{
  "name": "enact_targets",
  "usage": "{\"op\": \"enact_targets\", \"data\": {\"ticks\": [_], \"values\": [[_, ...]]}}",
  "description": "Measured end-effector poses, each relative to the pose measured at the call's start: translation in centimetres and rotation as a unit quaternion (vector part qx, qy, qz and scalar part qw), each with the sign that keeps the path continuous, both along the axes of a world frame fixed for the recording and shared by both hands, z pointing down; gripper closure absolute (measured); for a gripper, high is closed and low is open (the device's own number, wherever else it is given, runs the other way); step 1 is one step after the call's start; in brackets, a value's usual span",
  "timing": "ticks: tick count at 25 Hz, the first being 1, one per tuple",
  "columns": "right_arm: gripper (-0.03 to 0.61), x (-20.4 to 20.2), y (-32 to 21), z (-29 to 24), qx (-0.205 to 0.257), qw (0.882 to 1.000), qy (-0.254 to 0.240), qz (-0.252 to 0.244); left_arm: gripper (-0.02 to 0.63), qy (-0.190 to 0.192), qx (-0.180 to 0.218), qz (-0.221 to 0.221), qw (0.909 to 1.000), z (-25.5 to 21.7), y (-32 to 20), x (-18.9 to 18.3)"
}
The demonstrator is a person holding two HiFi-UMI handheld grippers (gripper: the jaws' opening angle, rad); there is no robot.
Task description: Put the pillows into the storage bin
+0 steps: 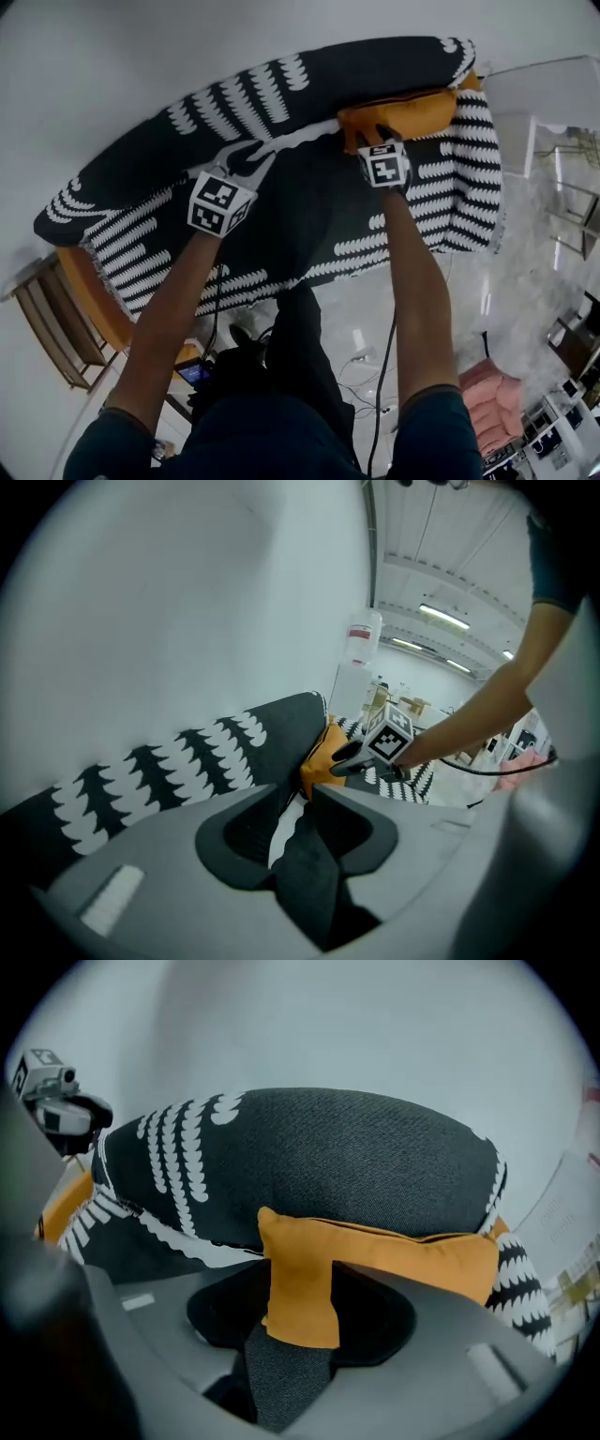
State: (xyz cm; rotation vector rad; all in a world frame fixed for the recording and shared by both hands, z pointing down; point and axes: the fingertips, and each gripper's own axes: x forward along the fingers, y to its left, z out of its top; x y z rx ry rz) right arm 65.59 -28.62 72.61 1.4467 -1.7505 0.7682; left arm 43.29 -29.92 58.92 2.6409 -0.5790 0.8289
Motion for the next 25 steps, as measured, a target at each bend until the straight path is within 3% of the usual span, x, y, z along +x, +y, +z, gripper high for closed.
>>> {"op": "enact_targets", "data": {"ticks": [5,6,8,13,17,20,23,25], "values": [[0.401,0.1,-0.8,2.3,-0.015,0.999,0.047,-0.016,0.502,0.000,0.004,-0.041,0.9991,0.1,-1.3,-3.7],[0.423,0.2,-1.0,2.4,-0.017,0.998,0.055,-0.014,0.502,-0.001,0.005,-0.050,0.9987,0.1,-1.5,-4.6],[0.550,0.2,-0.9,2.5,-0.024,0.998,0.061,-0.007,0.502,-0.003,0.007,-0.068,0.9976,0.2,-2.0,-6.6],[0.568,-2.8,0.3,1.0,-0.019,0.999,0.027,-0.004,0.503,-0.008,0.007,-0.122,0.9925,0.5,-2.1,-12.3],[0.566,-10.8,1.6,-1.3,0.006,0.999,-0.023,-0.024,0.503,-0.010,0.005,-0.164,0.9863,0.4,-1.2,-17.2],[0.565,-19.8,1.5,-2.9,0.021,0.995,-0.090,-0.036,0.507,-0.012,0.002,-0.198,0.9802,0.7,-0.5,-20.6],[0.563,-29.6,1.1,-4.4,0.015,0.980,-0.179,-0.080,0.511,-0.021,-0.012,-0.228,0.9733,2.2,0.4,-23.4],[0.560,-33.4,0.6,-5.4,0.014,0.969,-0.219,-0.112,0.511,-0.026,-0.026,-0.244,0.9691,3.9,0.9,-24.6]]}}
